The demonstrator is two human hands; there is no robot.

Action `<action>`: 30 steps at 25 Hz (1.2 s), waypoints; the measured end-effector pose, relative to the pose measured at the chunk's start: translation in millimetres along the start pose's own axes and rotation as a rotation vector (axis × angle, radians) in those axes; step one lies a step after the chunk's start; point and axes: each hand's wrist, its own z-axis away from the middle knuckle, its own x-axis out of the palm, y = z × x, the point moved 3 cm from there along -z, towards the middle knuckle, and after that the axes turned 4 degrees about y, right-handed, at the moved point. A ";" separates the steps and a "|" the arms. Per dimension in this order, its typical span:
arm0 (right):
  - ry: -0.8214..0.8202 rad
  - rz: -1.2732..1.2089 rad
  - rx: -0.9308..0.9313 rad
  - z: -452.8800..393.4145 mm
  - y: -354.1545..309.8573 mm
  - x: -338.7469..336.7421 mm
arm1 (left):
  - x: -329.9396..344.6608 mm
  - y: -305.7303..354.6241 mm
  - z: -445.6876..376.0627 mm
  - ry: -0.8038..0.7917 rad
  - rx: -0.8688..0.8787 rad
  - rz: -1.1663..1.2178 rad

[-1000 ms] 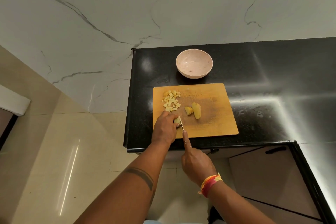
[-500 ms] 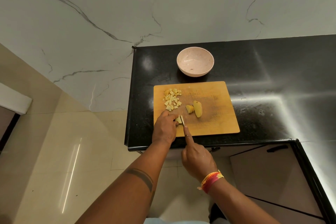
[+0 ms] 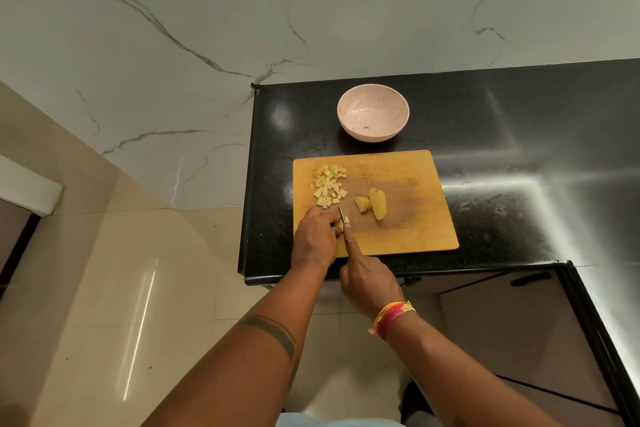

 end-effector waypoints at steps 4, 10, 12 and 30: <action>-0.019 0.048 0.000 19.2 7.6 2.2 | -0.2 0.5 0.5 -0.003 -0.003 -0.004; -0.023 0.028 0.022 42.5 15.4 4.2 | -0.1 -0.4 1.1 0.017 -0.007 -0.002; -0.014 0.001 0.021 43.0 14.4 2.2 | -0.8 -0.1 1.1 0.029 -0.007 0.010; -0.025 0.029 0.004 11.4 -6.5 0.1 | -7.2 1.6 2.5 0.052 -0.001 0.023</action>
